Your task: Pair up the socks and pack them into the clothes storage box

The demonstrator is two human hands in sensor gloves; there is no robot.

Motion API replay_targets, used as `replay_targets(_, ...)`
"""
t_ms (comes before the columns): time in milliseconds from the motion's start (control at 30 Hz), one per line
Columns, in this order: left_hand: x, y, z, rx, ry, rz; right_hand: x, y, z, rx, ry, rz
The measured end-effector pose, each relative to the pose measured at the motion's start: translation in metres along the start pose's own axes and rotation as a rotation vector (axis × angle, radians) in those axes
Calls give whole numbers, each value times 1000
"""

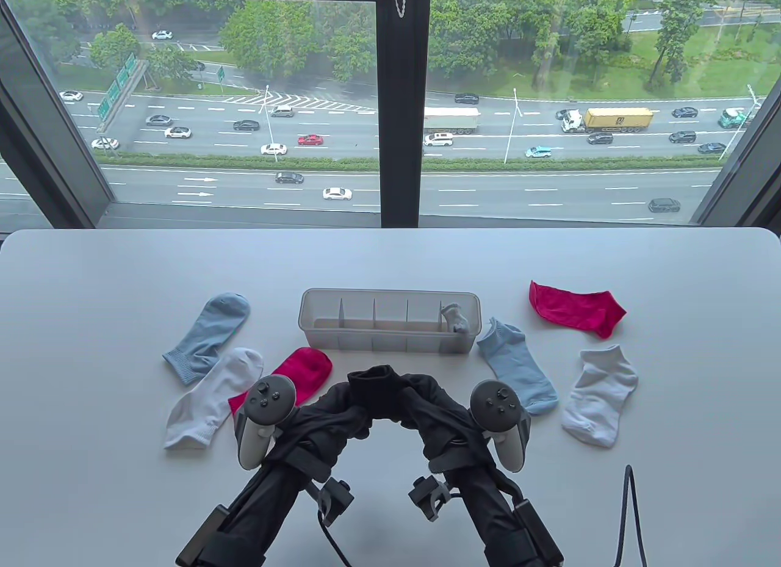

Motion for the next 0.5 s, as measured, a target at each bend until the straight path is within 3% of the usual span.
replay_targets(100, 0, -5, 0, -32, 37, 31, -1, -4, 10, 121, 33, 42)
replay_targets(167, -1, -4, -1, -17, 6, 26, 1, -3, 11, 57, 37, 40)
replay_targets(200, 1, 0, -4, -16, -39, 6, 0, -2, 10, -4, 3, 40)
replay_targets(267, 4, 8, -10, 55, -108, -22, -2, 1, -2, -109, -187, 24)
replay_targets(300, 4, 9, -10, 101, -106, -28, -1, 2, -7, -110, -229, 8)
replay_targets(333, 3, 9, -8, 120, -70, -29, -2, 2, -9, -61, -192, 13)
replay_targets(400, 5, 6, -5, -32, -54, -75, -3, -2, -4, 24, -62, 24)
replay_targets(500, 3, -3, -4, -518, -28, -92, 0, -13, 10, 105, 56, 54)
Point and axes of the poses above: the tracker on the back of each hand, its own y axis roughly to the little-finger side, its own x axis roughly from the fingertips to the wrist, z = x × y, the point moved 4 cm from there along -x, roughly from the wrist to the fingertips, and after that the axes turned 11 degrees about -x, right-handed, at the moved point
